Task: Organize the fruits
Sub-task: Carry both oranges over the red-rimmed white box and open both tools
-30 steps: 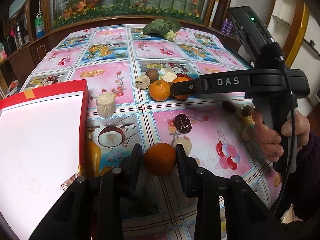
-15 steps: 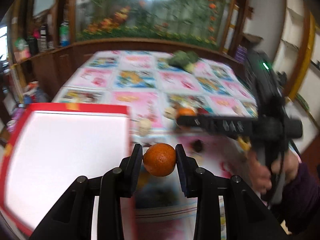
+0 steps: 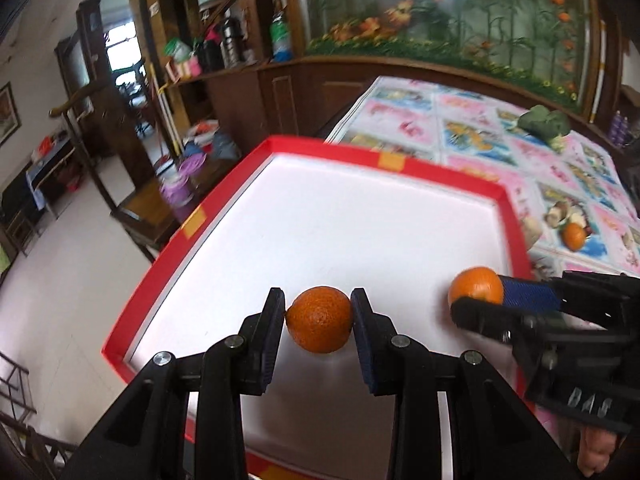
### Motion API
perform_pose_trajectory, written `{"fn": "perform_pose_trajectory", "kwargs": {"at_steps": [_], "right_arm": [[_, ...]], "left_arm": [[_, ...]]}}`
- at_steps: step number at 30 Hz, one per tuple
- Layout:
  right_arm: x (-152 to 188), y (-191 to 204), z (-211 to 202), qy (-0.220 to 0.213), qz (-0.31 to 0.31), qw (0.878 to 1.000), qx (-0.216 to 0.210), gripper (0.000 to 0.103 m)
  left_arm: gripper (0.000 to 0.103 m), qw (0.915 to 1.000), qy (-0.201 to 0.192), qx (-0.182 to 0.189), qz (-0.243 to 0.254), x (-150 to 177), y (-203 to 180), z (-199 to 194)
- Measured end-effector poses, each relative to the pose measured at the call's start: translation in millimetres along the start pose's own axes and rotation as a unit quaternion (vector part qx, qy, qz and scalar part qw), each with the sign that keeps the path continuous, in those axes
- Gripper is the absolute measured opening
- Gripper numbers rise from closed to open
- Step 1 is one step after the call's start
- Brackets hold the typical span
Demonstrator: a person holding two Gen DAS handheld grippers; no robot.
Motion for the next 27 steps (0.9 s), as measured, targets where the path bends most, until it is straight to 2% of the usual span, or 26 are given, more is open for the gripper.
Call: {"fn": "perform_pose_trajectory", "kwargs": {"at_steps": [3,5,6,7,9,11,15,18,21,22,27], "right_arm": [[4.9,3.1,7.3,0.007,-0.02,1.0,0.016,0.038],[6.7,3.6,10.0,0.011,-0.033,0.999,0.022,0.043],[6.8,3.5,8.4,0.01,-0.035,0.999,0.022,0.047],[6.4,4.1,6.5,0.009,-0.038,0.999,0.022,0.057],[4.7,2.6,-3.7,-0.004,-0.043,0.999,0.027,0.066],[0.1,-0.4,-18.2,-0.026,-0.046,0.998,0.027,0.073],[-3.3,-20.0,-54.4,-0.064,-0.023,0.997,0.027,0.073],[-0.2,-47.6,-87.0,-0.092,-0.005,0.995,0.046,0.073],[13.0,-89.0,-129.2,-0.122,0.02,0.989,0.081,0.073],[19.5,-103.7,-141.4,-0.126,0.031,0.987,0.092,0.073],[71.8,-160.8,-185.4,-0.105,0.057,0.979,0.166,0.073]], "left_arm": [[0.035,0.9999,0.014,-0.008,-0.005,10.9,6.6,2.2],[0.035,0.9998,0.013,-0.01,-0.005,11.5,7.7,-0.5],[0.038,0.9998,0.014,-0.011,-0.004,10.6,7.3,-0.1],[0.043,0.9998,0.015,-0.014,-0.003,11.0,6.7,-0.9],[0.066,0.9996,0.012,-0.024,-0.012,9.0,9.5,-2.5],[0.07,0.9993,-0.002,-0.031,-0.019,4.3,12.2,-9.0],[0.073,0.999,-0.031,-0.029,-0.014,-11.7,6.6,-23.9],[0.077,0.9984,-0.056,0.001,0.004,-24.1,-14.4,-39.3],[0.078,0.995,-0.078,0.045,0.042,-32.2,-50.4,-53.4],[0.078,0.9926,-0.08,0.071,0.057,-32.4,-68.7,-57.3],[0.078,0.9781,-0.077,0.149,0.122,-26.6,-140.7,-67.0]]}}
Point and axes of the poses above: each gripper's, at about its wrist camera, not at the fingertips, and z roughly the way its jaws point, y to its left, x to its underside, the point moved 10 cm from there along z, roughly the way its jaws point, and after that the axes turned 8 degrees about z, right-handed, at the moved point
